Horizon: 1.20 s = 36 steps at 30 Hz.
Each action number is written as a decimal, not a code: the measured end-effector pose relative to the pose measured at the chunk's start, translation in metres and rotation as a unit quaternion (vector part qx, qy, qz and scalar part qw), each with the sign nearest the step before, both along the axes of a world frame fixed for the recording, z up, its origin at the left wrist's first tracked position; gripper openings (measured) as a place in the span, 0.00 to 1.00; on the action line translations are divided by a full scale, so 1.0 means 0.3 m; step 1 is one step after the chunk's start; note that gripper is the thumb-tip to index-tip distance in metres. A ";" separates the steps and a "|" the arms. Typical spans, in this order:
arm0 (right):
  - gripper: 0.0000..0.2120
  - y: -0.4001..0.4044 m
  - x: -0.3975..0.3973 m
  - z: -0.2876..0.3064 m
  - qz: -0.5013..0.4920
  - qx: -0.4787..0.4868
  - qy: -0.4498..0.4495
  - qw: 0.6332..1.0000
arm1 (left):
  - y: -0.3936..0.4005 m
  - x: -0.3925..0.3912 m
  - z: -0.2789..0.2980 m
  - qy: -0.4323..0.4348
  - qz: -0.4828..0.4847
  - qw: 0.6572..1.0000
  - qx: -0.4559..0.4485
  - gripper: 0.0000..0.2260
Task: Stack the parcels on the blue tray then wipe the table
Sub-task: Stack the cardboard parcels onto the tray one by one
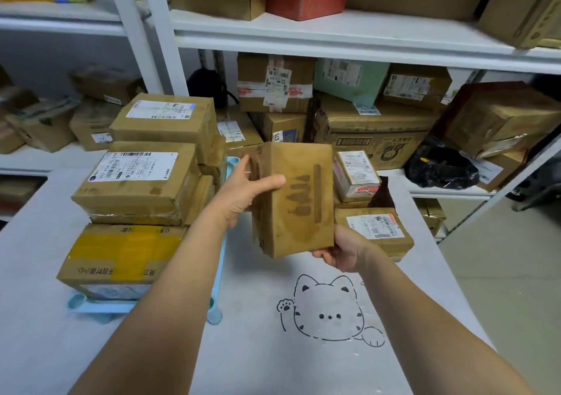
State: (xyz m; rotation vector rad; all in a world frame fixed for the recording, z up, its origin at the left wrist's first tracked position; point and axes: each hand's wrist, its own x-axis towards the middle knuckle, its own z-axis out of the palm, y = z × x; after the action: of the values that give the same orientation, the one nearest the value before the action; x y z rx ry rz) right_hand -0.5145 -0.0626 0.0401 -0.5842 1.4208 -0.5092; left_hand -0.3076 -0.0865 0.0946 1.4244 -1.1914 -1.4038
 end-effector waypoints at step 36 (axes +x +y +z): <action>0.56 -0.101 0.015 0.080 0.194 -0.515 0.417 0.724 | 0.033 -0.007 -0.069 0.196 0.238 0.925 0.221 0.38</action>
State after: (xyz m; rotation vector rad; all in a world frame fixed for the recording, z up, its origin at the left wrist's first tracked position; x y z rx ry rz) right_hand -0.5100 -0.0928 0.0642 -2.1969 1.6708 -0.7184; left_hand -0.3096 -0.0765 0.0741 1.4998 -0.2488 -1.5507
